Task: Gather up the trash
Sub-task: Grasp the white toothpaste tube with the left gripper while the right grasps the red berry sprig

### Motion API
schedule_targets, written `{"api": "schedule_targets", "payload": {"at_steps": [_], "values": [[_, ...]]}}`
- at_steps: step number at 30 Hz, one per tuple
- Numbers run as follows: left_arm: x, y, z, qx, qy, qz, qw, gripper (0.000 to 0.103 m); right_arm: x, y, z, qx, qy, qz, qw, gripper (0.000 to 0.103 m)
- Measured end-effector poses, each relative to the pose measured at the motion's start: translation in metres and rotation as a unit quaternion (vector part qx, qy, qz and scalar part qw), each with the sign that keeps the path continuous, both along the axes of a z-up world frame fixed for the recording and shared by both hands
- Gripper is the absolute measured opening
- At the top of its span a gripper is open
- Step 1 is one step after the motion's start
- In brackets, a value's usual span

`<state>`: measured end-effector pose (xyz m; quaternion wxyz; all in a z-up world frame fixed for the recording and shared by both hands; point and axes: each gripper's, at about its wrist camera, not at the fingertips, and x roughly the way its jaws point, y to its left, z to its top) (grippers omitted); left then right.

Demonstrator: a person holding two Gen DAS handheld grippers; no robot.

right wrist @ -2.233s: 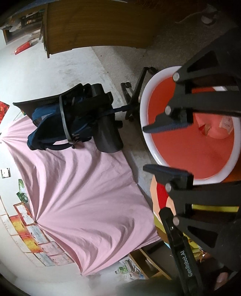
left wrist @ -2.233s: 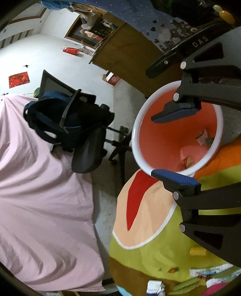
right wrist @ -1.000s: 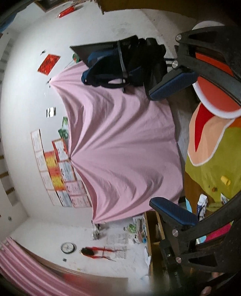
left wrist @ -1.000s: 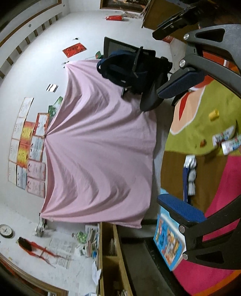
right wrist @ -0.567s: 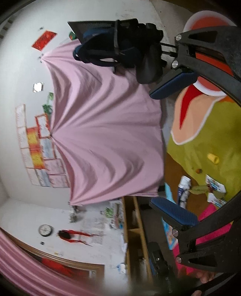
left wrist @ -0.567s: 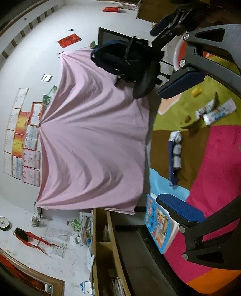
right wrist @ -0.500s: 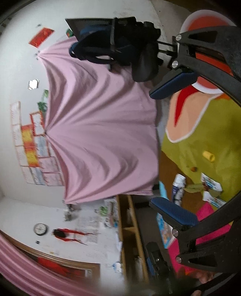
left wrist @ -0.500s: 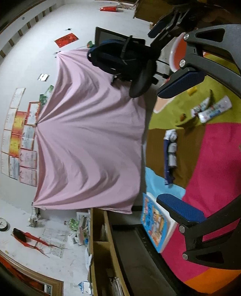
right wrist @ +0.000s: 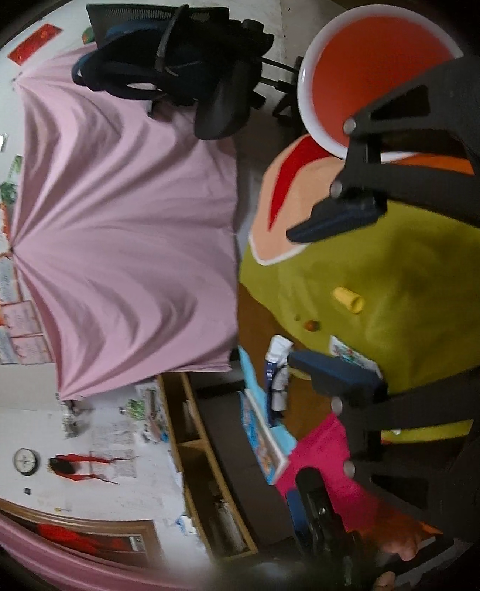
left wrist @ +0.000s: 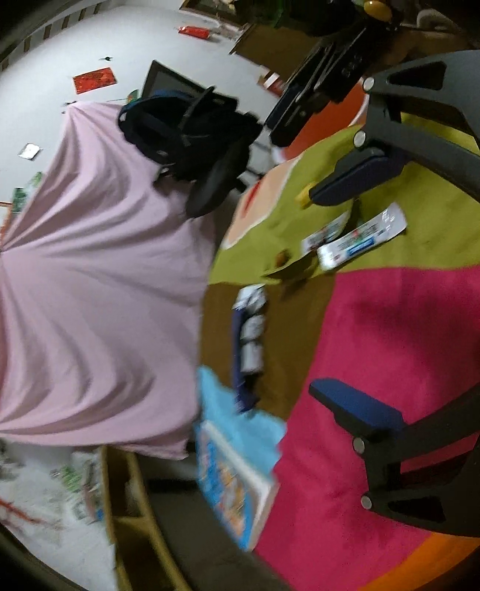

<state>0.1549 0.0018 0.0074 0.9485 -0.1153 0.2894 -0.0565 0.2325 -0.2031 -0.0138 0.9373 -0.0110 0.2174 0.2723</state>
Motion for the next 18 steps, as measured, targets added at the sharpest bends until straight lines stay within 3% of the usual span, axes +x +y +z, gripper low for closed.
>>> {"api": "schedule_targets", "payload": {"at_steps": [3, 11, 18], "values": [[0.007, -0.009, -0.009, -0.012, 0.037, -0.03, 0.9988, 0.076, 0.006, 0.004, -0.007, -0.006, 0.022, 0.01, 1.0, 0.074], [0.021, -0.035, -0.021, 0.012, 0.096, -0.082, 0.9919, 0.054, 0.013, 0.012, -0.016, -0.017, 0.051, 0.023, 0.998, 0.068], [0.029, -0.038, -0.027, 0.017, 0.131, -0.089, 0.9872, 0.022, 0.014, 0.015, -0.018, -0.022, 0.062, 0.028, 0.997, 0.068]]}}
